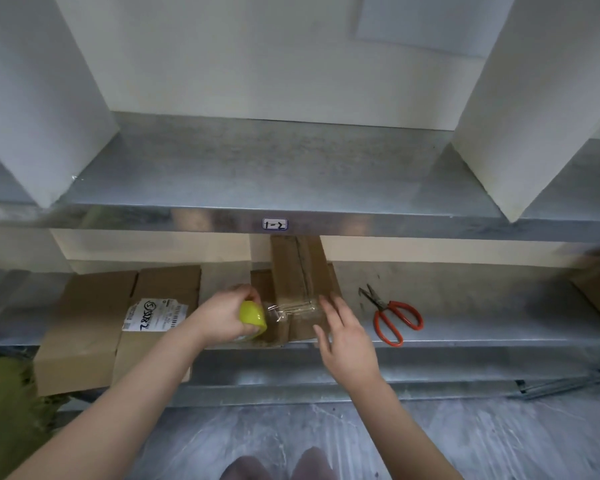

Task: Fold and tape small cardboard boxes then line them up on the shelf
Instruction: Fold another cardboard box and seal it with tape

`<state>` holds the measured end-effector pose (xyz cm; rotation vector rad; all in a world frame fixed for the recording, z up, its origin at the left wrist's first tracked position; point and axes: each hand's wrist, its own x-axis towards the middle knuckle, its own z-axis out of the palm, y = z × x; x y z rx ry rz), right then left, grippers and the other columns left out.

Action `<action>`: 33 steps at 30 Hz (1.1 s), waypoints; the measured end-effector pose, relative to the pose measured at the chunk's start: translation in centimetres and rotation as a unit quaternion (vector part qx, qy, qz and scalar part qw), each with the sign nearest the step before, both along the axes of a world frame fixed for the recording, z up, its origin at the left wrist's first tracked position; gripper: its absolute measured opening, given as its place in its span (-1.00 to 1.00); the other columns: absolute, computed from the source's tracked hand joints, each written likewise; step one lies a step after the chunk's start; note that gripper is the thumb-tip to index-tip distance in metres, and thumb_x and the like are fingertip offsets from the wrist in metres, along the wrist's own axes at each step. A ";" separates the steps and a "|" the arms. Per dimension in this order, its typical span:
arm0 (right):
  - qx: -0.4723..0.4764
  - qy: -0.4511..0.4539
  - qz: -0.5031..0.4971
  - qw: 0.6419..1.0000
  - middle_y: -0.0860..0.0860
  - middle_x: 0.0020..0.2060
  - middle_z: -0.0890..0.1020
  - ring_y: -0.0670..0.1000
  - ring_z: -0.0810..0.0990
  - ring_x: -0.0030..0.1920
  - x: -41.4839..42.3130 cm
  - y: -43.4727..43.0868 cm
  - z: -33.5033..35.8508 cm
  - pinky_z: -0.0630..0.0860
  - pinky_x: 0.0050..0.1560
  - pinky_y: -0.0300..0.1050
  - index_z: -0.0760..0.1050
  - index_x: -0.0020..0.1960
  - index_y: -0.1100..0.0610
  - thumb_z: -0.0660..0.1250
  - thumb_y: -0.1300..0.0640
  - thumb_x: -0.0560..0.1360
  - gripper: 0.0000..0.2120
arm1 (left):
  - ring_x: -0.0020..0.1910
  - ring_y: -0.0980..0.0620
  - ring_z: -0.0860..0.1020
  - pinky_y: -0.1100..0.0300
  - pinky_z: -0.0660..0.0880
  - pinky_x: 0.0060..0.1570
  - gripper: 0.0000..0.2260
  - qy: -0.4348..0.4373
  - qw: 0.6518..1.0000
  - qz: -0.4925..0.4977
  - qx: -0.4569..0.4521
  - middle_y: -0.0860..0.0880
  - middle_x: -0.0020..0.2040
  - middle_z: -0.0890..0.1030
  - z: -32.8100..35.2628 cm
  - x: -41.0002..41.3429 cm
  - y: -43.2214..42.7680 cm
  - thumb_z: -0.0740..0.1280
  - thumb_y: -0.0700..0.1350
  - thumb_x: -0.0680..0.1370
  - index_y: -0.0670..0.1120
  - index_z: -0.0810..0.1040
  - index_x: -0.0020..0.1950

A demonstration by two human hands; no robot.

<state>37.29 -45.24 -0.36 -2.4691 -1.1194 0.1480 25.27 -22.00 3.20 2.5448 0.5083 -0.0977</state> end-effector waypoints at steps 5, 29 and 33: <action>-0.018 0.011 -0.013 1.000 -0.09 0.55 0.12 0.03 0.52 0.28 0.1 -0.3 -0.3 0.58 0.09 -0.08 0.14 0.55 -0.08 0.13 -0.11 0.62 -0.48 | 0.07 -0.01 0.51 0.22 0.37 -0.09 -0.64 -0.004 0.997 -0.037 0.072 0.02 0.14 0.51 0.1 -0.6 1.7 0.44 -0.01 0.40 -0.01 0.45 0.15; 0.140 0.136 -0.050 0.979 -0.14 -0.07 0.58 -0.08 0.59 -0.08 -8.7 9.8 3.6 0.47 -0.06 -0.22 0.56 0.06 -0.02 0.36 -0.08 0.51 -0.81 | 0.07 0.04 0.49 0.20 0.40 0.01 -0.68 -0.135 0.990 -0.013 0.038 0.06 0.07 0.49 1.7 -5.2 0.1 0.40 -0.09 0.40 0.02 0.44 0.11; 0.200 0.185 -0.064 0.960 -0.10 -0.20 0.64 -0.13 0.61 -0.19 -9.9 10.4 2.5 0.55 -0.13 -0.17 0.55 -0.09 0.03 0.42 0.07 0.50 -0.93 | 0.13 0.09 0.43 0.44 0.23 0.02 -0.61 -0.131 0.991 -0.015 0.020 0.05 0.12 0.46 1.3 -6.5 0.2 0.45 -0.05 0.42 -0.02 0.44 0.19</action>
